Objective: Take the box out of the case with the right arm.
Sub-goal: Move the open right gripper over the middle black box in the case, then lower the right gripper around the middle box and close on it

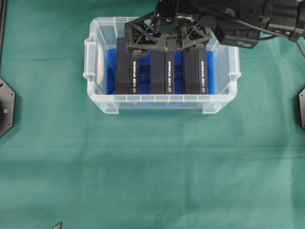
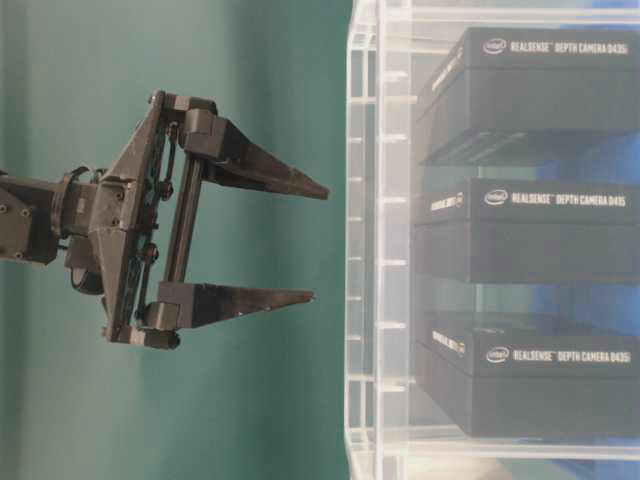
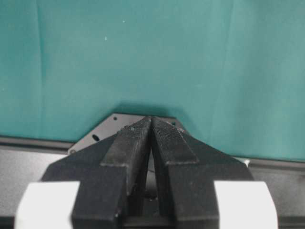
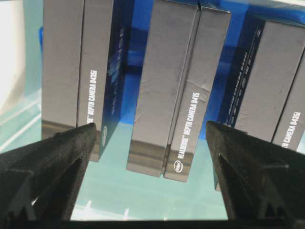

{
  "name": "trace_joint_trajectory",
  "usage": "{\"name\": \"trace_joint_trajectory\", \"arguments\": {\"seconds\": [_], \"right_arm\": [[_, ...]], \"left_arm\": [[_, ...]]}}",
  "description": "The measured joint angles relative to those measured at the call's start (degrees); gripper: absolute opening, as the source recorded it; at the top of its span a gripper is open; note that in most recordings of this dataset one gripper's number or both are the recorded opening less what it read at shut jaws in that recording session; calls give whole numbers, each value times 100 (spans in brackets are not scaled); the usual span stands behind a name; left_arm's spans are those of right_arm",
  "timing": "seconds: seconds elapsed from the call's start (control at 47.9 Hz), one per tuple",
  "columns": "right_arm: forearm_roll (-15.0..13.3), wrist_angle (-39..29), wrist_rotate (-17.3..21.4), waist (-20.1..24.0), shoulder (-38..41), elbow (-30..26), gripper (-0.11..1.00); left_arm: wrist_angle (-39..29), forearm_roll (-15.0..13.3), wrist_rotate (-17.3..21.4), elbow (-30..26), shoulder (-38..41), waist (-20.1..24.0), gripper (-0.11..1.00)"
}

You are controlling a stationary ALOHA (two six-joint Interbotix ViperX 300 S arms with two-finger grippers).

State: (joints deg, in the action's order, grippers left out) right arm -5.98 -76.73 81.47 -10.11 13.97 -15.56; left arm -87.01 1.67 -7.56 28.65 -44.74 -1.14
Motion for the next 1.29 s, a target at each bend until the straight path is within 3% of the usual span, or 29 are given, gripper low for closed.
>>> {"name": "trace_joint_trajectory", "arguments": {"seconds": [1.294], "right_arm": [[-62, -97, -88, -26, 141, -9, 93]], "left_arm": [[0, 0, 0, 0, -9, 0, 0]]}}
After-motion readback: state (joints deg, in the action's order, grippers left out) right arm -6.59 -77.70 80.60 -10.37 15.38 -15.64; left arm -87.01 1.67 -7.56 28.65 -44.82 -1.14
